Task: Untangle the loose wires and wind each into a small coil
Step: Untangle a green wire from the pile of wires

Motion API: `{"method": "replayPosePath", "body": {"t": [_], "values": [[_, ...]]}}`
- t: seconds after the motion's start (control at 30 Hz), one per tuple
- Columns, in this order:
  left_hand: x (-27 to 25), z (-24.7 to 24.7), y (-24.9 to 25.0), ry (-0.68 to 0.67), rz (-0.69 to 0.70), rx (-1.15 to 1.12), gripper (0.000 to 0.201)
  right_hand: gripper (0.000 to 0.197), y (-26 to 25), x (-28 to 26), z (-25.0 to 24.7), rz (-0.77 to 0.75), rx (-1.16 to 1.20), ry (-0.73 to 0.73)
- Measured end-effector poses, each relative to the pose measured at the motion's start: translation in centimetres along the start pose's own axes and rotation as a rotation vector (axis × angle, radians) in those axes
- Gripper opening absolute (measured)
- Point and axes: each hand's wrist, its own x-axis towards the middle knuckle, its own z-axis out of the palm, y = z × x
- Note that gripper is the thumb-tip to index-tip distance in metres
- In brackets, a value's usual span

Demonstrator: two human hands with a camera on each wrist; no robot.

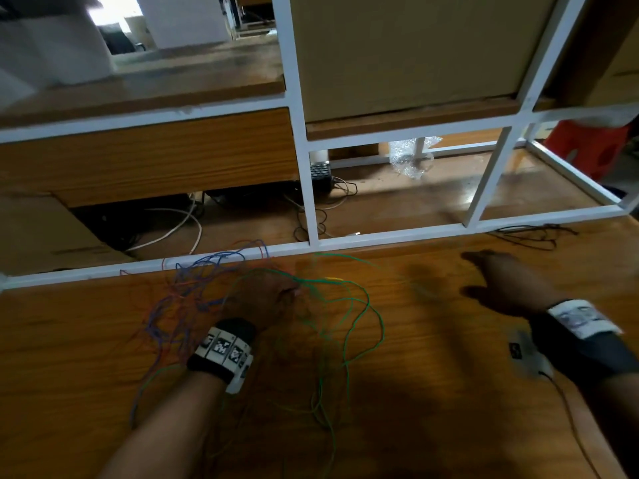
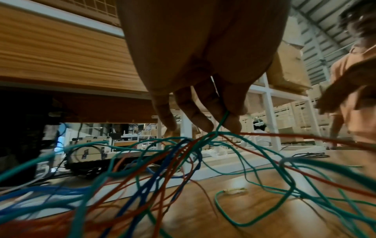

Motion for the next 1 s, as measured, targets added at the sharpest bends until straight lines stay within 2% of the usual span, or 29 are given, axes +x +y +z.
{"method": "replayPosePath", "body": {"t": [0.07,0.17,0.23,0.33,0.4,0.43,0.5,0.53,0.57,0.63,0.7,0.73,0.77,0.8,0.93,1.0], "values": [[0.5,0.2,2.1,-0.045,0.038,0.056,0.031,0.075,-4.8,0.1,1.0,-0.171,0.085,0.042],[0.6,1.1,4.4,-0.081,0.075,0.077,0.021,0.079,-12.8,0.4,3.0,-0.425,0.188,0.032],[0.7,1.8,4.4,-0.086,0.054,0.059,0.018,0.076,-17.0,1.2,4.6,-0.488,0.144,0.013],[0.3,2.2,3.2,-0.098,0.041,0.089,0.017,0.065,-19.8,2.4,6.0,-0.470,0.203,0.069],[-0.2,2.0,2.7,-0.054,0.054,0.064,0.021,0.064,-20.0,3.0,5.8,-0.451,0.426,0.089],[-0.4,1.9,2.6,-0.030,0.045,0.051,0.023,0.073,-19.7,3.2,5.4,-0.460,0.482,0.089],[-0.7,2.0,2.8,0.010,0.042,0.046,0.023,0.099,-19.4,3.2,4.5,-0.508,0.379,0.155],[-0.7,2.1,2.8,0.033,0.038,0.057,0.023,0.103,-19.2,3.1,4.1,-0.528,0.242,0.223],[-0.7,2.2,2.7,0.044,0.025,0.047,0.023,0.097,-19.2,3.0,3.8,-0.562,0.086,0.281],[-0.4,2.6,2.7,0.053,0.040,0.052,0.021,0.064,-19.0,3.1,3.9,-0.653,-0.172,0.308],[0.0,3.0,2.4,0.022,0.012,0.041,0.022,0.027,-18.4,3.2,4.5,-0.715,-0.215,0.294],[-0.2,3.3,2.5,0.005,0.026,0.043,0.027,0.018,-17.8,3.4,4.9,-0.746,-0.208,0.289],[-0.1,3.3,2.5,-0.020,0.051,0.055,0.033,0.014,-17.3,3.5,4.9,-0.775,-0.200,0.297],[0.0,3.2,2.5,-0.019,0.018,0.066,0.034,0.013,-16.8,3.5,4.6,-0.791,-0.183,0.315],[0.3,2.9,2.2,0.041,-0.056,0.039,0.027,0.030,-14.2,3.2,1.2,-0.755,0.025,0.364],[0.4,3.6,0.6,0.100,-0.116,0.043,0.031,0.026,-12.4,3.0,-0.7,-0.742,0.100,0.435]]}}
